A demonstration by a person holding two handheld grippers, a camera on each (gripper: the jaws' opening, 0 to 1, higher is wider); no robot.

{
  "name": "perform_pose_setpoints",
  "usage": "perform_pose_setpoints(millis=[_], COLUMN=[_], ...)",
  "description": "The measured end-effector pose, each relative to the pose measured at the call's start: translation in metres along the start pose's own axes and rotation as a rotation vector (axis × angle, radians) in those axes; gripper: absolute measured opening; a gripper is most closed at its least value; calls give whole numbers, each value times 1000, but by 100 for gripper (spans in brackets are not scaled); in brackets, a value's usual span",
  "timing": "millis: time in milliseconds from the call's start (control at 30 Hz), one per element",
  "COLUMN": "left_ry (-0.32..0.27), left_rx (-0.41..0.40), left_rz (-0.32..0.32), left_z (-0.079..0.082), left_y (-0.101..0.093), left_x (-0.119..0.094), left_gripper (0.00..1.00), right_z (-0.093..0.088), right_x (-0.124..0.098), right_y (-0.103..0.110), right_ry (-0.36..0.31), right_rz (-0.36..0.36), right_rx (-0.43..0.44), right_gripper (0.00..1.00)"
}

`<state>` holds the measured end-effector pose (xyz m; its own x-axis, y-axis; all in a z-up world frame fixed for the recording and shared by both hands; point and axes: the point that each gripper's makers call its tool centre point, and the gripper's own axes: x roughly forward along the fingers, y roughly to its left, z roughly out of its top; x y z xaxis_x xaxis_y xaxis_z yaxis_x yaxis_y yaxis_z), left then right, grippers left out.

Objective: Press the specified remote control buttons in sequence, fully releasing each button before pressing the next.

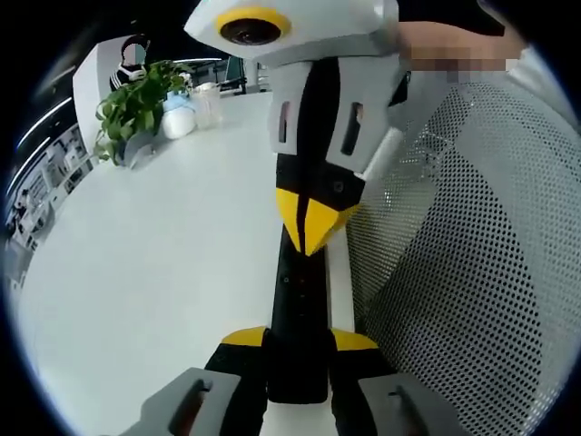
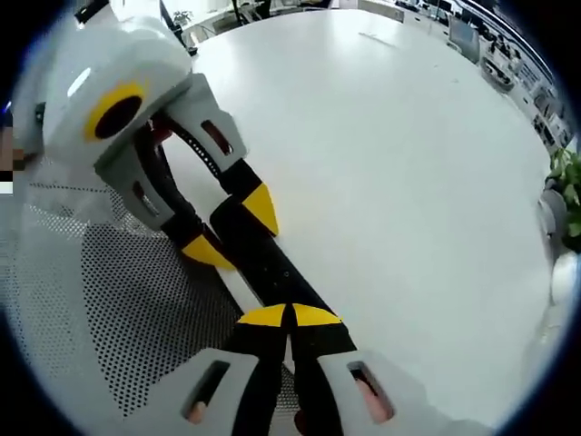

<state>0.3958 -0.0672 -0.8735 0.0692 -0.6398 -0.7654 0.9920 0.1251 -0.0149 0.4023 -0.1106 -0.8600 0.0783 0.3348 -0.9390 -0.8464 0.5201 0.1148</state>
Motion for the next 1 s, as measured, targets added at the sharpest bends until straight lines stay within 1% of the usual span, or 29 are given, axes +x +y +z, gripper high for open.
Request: perform_pose_setpoints(millis=[233, 433, 667, 867, 1000], left_ry=[-1, -2, -5, -8, -8], left_rx=[-1, -2, -3, -7, -7], left_rz=[1, 1, 2, 3, 4], left_z=[0, 0, 0, 0, 0], left_y=[0, 0, 0, 1, 0], left_x=[0, 0, 0, 0, 0], left_gripper=[25, 25, 25, 25, 25], right_z=[-6, -3, -2, -2, -2], right_x=[7, 7, 8, 7, 7], right_y=[1, -1, -2, -4, -3], right_ry=[44, 34, 34, 10, 8], right_rz=[-16, -23, -41, -8, -1], right_rx=[-63, -68, -105, -15, 11], right_gripper=[0, 0, 0, 0, 0])
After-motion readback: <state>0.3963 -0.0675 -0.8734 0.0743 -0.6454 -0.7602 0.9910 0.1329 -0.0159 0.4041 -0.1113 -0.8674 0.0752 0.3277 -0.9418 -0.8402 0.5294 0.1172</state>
